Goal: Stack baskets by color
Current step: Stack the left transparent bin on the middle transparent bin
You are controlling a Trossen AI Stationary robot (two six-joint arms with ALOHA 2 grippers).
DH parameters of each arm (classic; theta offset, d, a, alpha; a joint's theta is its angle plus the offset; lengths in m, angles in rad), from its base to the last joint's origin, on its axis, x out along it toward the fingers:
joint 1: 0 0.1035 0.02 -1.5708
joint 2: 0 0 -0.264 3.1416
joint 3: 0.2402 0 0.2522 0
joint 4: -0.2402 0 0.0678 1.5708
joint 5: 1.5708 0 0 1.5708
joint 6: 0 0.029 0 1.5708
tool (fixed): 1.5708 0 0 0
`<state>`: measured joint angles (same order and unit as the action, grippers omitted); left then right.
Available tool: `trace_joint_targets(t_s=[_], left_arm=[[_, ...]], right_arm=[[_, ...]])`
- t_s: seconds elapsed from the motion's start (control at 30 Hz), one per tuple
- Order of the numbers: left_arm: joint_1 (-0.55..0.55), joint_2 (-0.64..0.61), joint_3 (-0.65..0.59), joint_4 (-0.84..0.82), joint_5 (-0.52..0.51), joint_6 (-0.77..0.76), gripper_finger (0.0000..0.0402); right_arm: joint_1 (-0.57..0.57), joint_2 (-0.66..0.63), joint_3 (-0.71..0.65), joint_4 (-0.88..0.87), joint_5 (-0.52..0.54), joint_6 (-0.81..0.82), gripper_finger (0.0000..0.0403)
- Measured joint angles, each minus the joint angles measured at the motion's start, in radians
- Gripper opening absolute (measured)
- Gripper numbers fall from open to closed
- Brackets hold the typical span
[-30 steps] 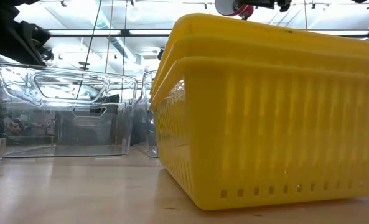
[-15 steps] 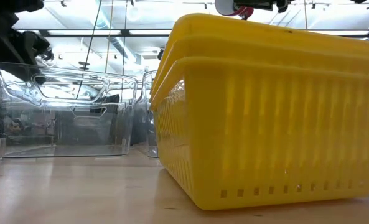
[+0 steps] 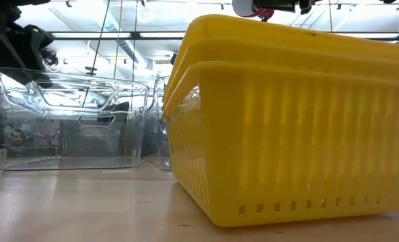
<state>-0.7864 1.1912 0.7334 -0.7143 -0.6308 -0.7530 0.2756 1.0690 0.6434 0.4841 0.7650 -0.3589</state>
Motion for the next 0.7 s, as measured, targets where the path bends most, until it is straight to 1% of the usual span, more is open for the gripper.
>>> trace_joint_targets(t_s=[0.1, 0.2, 0.37, 0.57, 0.7], left_arm=[[0.009, 0.000, 0.000, 0.005, 0.000, -0.027, 0.0194], [0.032, 0.000, 0.000, 0.005, 0.000, -0.071, 0.0203], [0.067, 0.000, 0.000, 0.005, 0.007, -0.093, 0.0196], [0.120, 0.000, 0.000, 0.028, 0.085, -0.096, 0.0188], [0.135, 0.000, 0.000, 0.043, 0.102, -0.092, 0.0188]], right_arm=[[0.000, 0.000, 0.000, -0.015, 0.000, 0.018, 0.0105], [0.000, 0.002, 0.000, -0.039, -0.001, 0.049, 0.0105], [0.003, 0.027, 0.000, -0.046, -0.004, 0.060, 0.0105], [0.008, 0.031, 0.000, -0.055, -0.008, 0.061, 0.0105], [0.010, 0.031, 0.000, -0.061, -0.008, 0.054, 0.0105]])
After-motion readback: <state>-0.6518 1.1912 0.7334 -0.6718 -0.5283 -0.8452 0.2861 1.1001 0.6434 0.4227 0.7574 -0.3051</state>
